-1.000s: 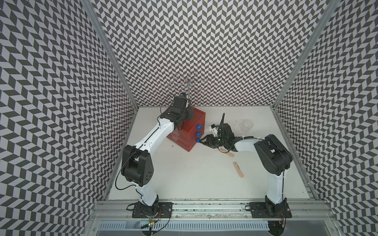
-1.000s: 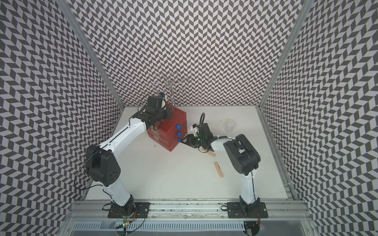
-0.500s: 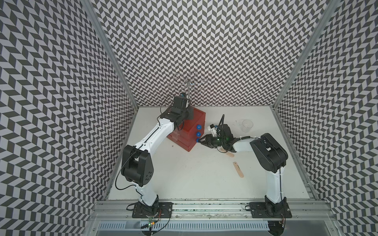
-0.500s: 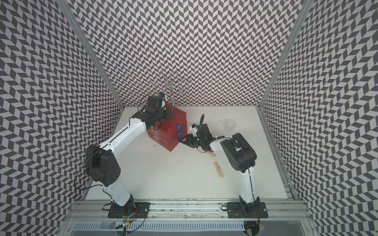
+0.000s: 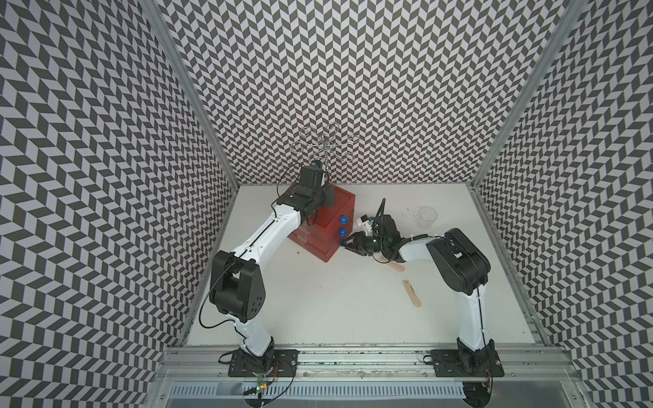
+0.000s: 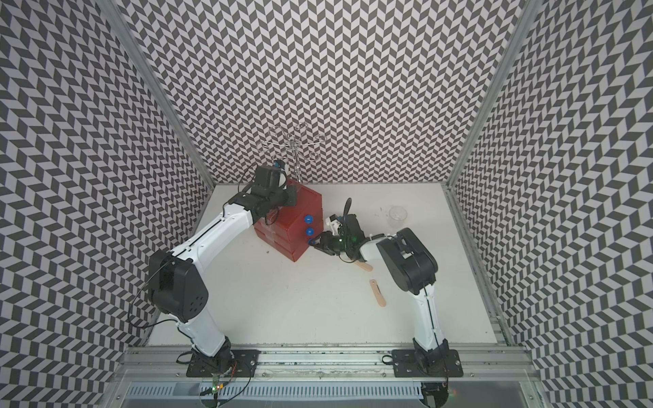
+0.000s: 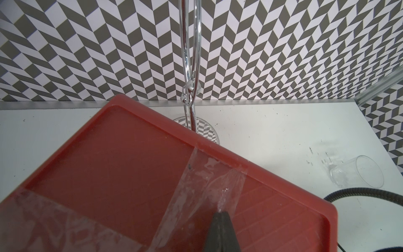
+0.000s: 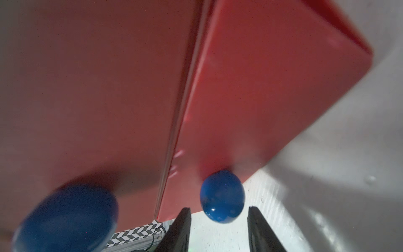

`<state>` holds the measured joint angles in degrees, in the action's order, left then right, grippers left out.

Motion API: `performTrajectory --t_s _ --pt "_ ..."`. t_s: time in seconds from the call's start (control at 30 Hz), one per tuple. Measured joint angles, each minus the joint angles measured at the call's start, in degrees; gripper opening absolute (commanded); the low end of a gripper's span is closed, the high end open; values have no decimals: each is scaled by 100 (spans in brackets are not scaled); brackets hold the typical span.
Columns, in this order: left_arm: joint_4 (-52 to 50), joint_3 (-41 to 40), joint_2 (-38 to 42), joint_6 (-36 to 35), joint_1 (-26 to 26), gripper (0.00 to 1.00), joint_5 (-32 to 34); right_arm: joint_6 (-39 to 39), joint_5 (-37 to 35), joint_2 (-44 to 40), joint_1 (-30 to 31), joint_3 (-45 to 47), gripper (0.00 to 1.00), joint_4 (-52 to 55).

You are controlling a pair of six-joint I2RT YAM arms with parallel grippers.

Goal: Place the fruit knives into the drawer by color
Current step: Open the drawer in the storage box.

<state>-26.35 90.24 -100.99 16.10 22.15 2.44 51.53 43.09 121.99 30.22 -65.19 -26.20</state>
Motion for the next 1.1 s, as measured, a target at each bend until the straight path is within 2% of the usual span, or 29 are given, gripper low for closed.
performTrajectory --t_s 0.33,0.63,0.87,1.1 --pt "0 0 -2 0 0 0 2 68 42 221 -2 -184 34 -55" --pt "2 0 -4 0 0 0 7 181 105 267 -20 -186 19 -181" --pt "9 2 -13 0 0 0 4 254 -11 157 -70 197 13 -603" --pt "7 11 -17 0 2 0 0 146 -175 -363 -188 798 11 -411"
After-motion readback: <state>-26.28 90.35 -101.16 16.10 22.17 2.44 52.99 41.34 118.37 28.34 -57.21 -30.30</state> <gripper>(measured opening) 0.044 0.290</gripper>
